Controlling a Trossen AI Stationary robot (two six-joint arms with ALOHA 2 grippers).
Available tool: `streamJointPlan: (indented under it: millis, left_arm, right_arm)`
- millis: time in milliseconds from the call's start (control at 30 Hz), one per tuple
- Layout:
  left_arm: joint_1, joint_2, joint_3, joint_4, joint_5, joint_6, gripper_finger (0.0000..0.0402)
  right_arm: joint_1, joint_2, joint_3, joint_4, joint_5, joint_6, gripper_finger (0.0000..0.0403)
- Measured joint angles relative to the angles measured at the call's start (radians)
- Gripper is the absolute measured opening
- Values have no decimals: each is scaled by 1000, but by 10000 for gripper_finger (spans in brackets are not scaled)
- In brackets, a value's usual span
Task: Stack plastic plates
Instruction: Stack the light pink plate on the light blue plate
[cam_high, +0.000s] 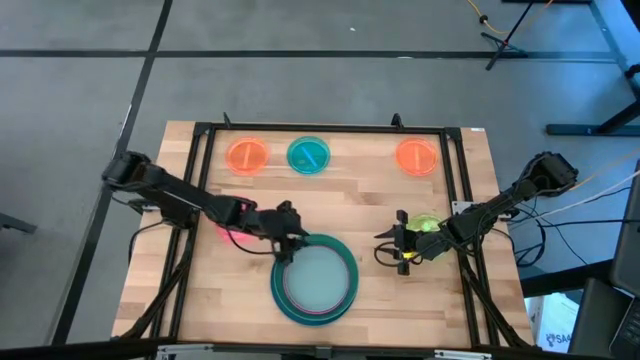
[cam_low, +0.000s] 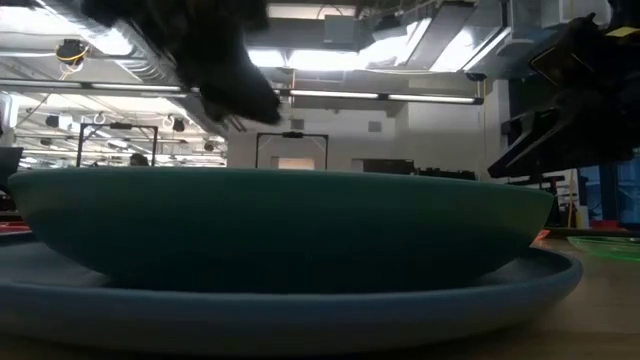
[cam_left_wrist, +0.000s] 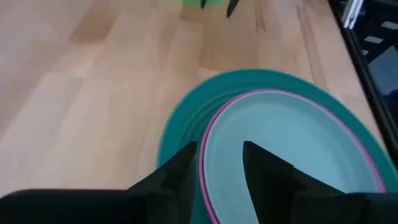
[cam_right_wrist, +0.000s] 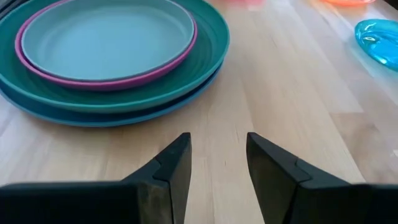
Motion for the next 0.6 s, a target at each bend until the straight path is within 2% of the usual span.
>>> streamJointPlan:
  millis: [133, 300, 500, 600]
  left_arm:
    - [-24, -119, 0, -143, -62, -48, 122]
    - [-56, -216, 0, -402, -176, -219, 119]
    - [-75, -192, 0, -648, -205, -415, 119]
    - [-75, -153, -2, -728, -168, -460, 118]
  right_arm:
    - [0, 0, 0, 1, 0, 0, 144]
    - [0, 0, 0, -6, 0, 0, 144]
    - [0, 0, 0, -9, 0, 0, 144]
    - [0, 0, 0, -8, 0, -6, 144]
